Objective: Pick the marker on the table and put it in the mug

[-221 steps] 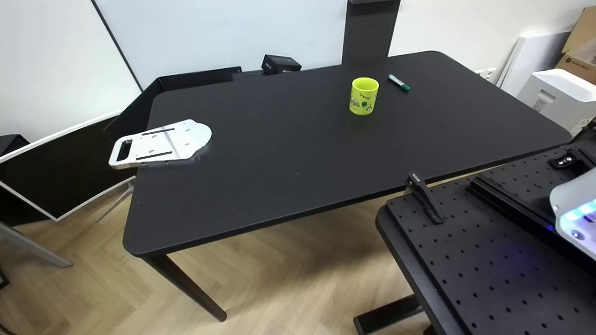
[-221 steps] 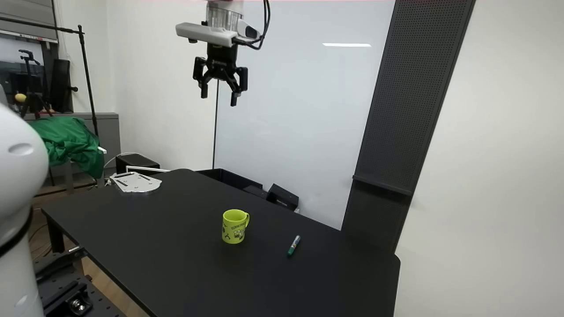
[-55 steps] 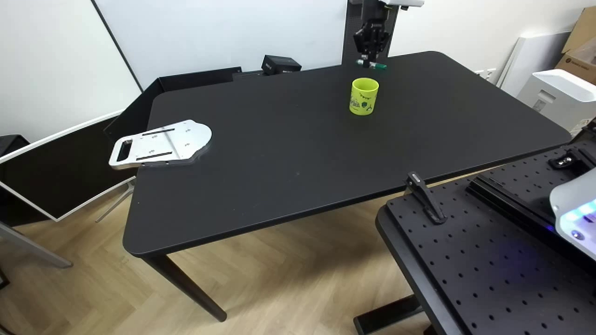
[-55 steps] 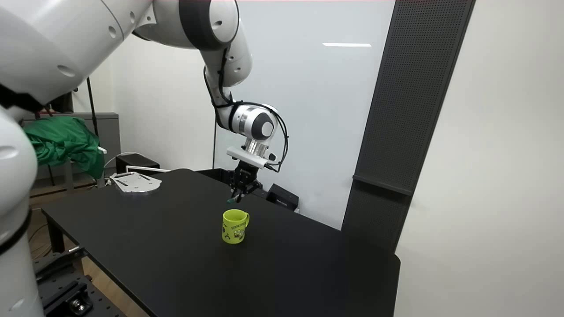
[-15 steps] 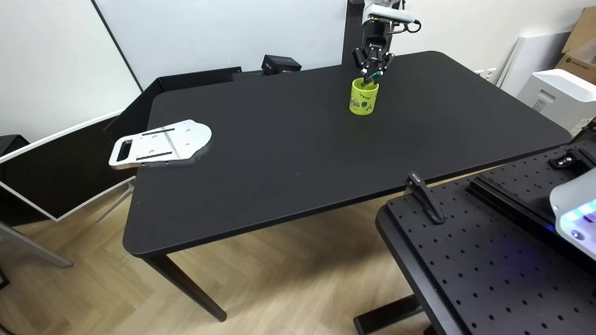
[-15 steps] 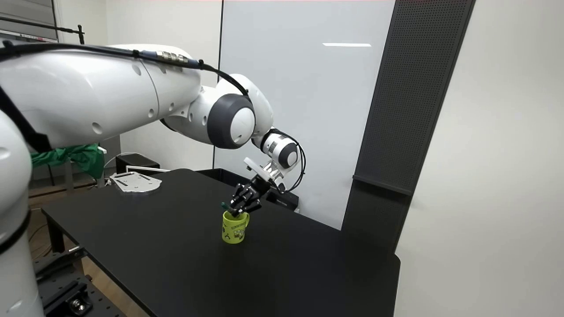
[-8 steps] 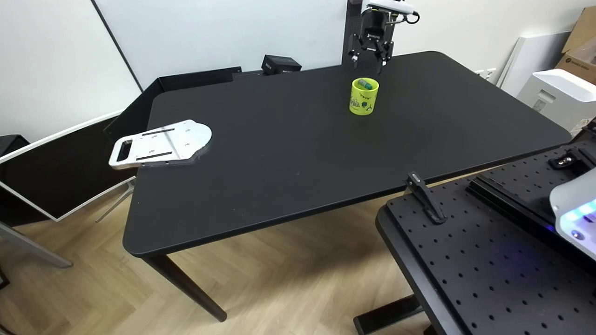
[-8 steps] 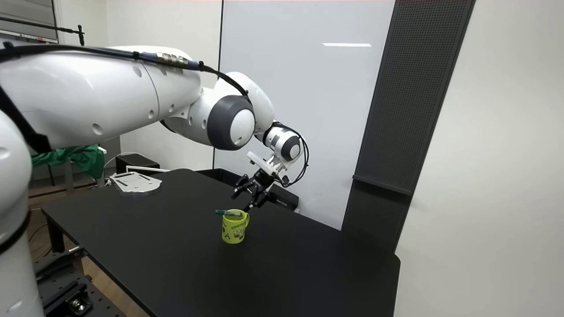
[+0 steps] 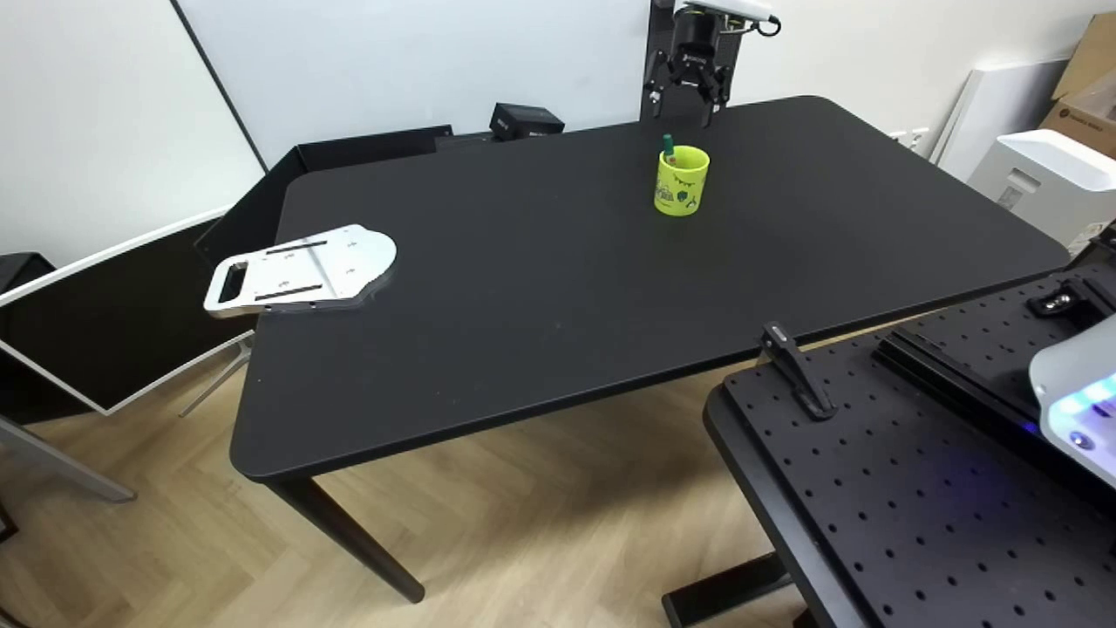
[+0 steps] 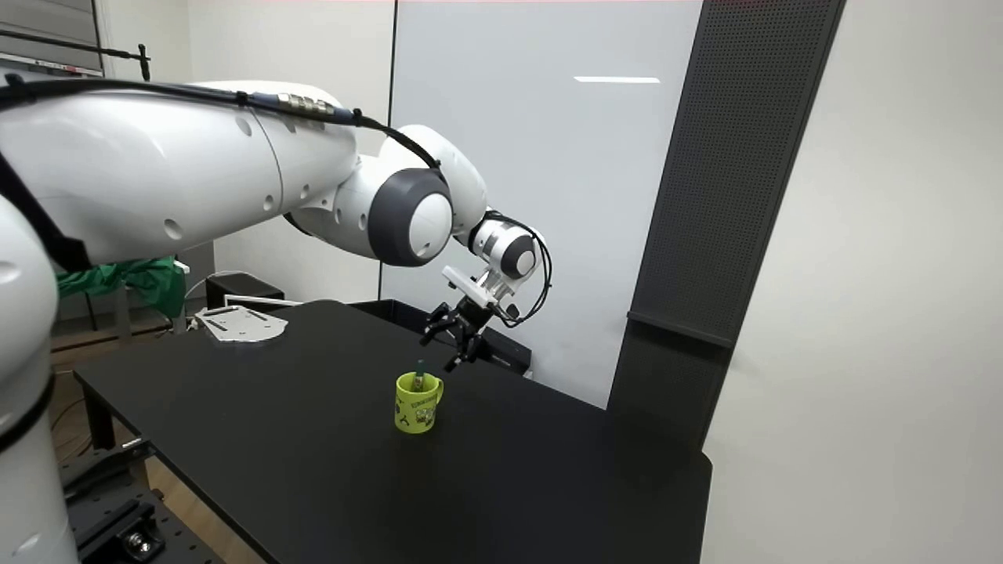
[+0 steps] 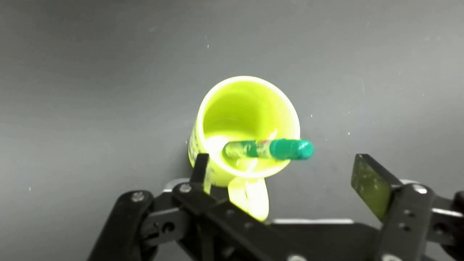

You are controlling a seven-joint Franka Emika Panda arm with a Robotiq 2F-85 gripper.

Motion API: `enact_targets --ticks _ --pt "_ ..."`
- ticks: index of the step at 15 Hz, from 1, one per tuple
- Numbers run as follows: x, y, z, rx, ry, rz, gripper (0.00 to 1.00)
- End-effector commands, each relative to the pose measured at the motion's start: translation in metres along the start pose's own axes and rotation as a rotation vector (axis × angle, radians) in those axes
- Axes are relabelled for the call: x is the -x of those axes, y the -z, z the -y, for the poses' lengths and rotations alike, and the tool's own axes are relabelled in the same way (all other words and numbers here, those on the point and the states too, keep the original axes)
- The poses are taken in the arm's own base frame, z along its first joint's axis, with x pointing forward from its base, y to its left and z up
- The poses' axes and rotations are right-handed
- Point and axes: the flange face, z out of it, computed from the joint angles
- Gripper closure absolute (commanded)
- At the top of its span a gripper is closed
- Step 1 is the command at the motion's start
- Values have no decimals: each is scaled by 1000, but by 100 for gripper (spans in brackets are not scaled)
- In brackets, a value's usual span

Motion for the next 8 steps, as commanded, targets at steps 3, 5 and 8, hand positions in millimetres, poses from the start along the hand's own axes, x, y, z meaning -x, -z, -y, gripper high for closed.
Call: enact_targets --ticks 3,5,8 --pt "-19 39 16 53 86 -311 0" --pt "-27 51 18 60 119 -436 0" --pt "-33 42 17 39 116 -425 0"
